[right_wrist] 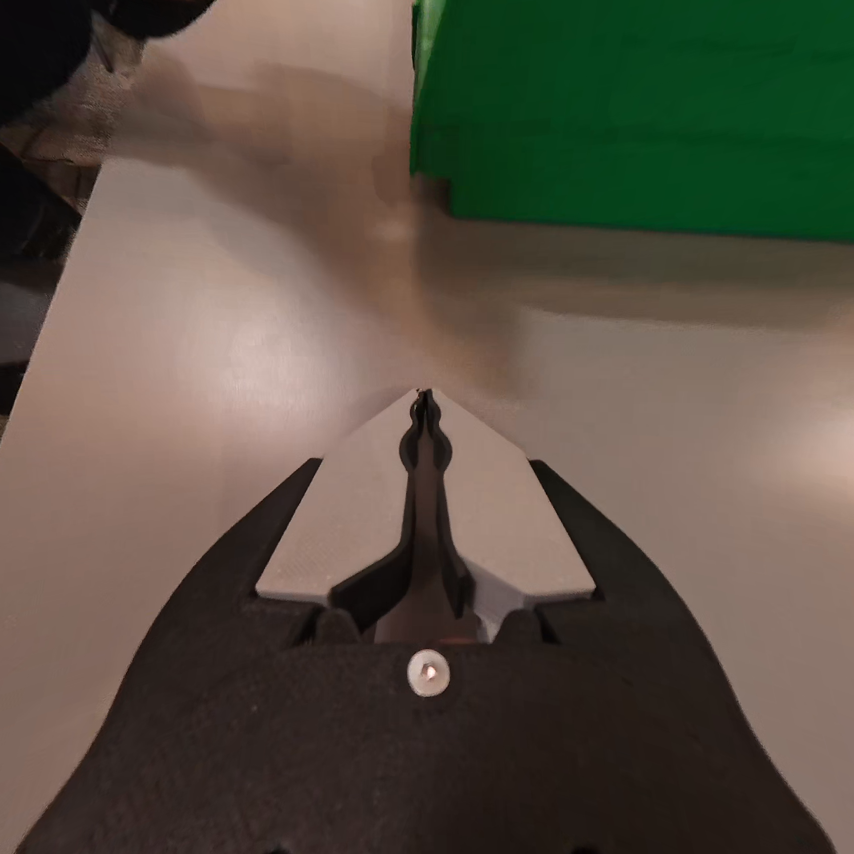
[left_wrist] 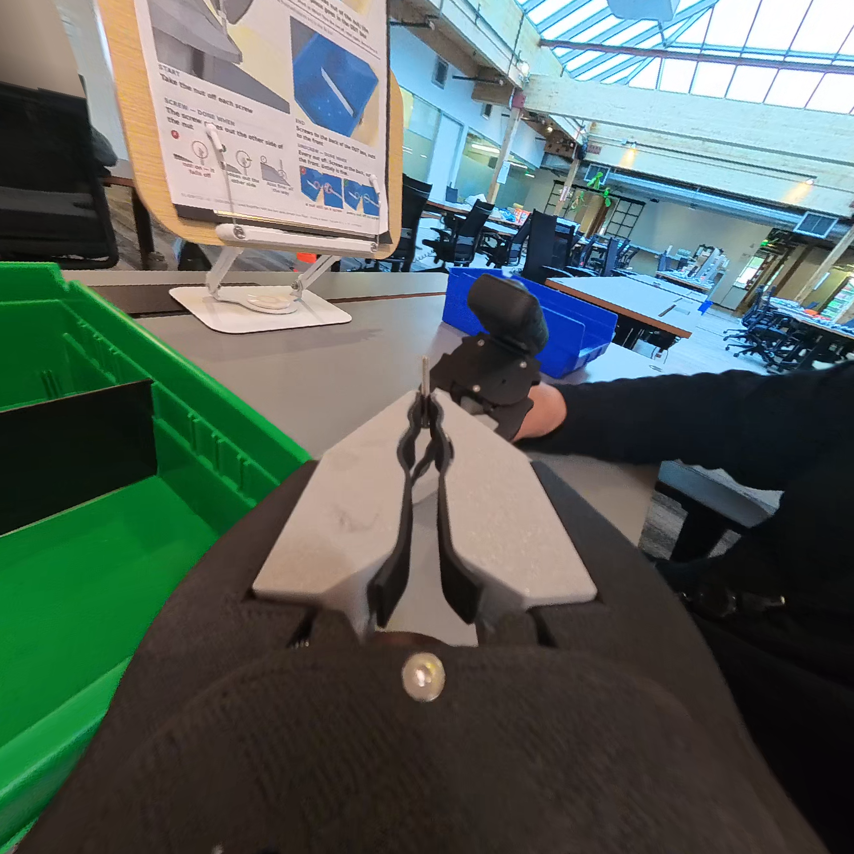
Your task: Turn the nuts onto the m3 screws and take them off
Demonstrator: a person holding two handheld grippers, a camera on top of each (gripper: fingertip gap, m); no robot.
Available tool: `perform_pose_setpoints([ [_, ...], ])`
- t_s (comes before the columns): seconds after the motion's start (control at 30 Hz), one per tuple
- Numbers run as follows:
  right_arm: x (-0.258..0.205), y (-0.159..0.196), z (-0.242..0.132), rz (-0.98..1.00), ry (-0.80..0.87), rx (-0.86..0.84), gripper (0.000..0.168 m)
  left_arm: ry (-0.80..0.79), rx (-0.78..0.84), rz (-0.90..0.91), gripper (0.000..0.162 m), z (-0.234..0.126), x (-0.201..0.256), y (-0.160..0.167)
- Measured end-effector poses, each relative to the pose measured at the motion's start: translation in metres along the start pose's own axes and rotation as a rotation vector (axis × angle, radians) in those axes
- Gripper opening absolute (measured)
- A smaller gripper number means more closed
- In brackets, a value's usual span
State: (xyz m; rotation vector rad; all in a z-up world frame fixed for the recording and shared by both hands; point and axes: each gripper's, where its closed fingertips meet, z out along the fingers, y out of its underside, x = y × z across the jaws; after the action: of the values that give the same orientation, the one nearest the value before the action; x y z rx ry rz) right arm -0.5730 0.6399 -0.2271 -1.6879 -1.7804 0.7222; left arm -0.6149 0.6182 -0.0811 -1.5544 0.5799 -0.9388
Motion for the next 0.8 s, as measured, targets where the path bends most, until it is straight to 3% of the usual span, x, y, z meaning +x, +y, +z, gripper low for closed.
perform_pose_setpoints([
  [0.03,0.001,0.009,-0.01,0.004,0.016,-0.006,0.0,0.008,-0.008,0.005,0.0,0.002,0.003,0.001],
  [0.2,-0.001,0.056,-0.059,0.057,0.039,-0.019,0.0,0.074,-0.04,0.012,0.0,0.026,0.024,0.008],
  [0.4,-0.002,0.096,-0.102,0.127,0.075,-0.02,0.0,0.197,-0.119,0.043,0.0,0.097,0.053,0.039],
  [0.63,0.008,0.095,-0.146,0.224,0.074,0.113,0.004,0.381,0.013,0.107,0.0,0.161,0.064,0.033],
  [0.8,0.0,0.1,-0.135,0.197,0.039,0.085,0.011,0.405,0.064,0.085,0.0,0.174,0.05,0.027],
])
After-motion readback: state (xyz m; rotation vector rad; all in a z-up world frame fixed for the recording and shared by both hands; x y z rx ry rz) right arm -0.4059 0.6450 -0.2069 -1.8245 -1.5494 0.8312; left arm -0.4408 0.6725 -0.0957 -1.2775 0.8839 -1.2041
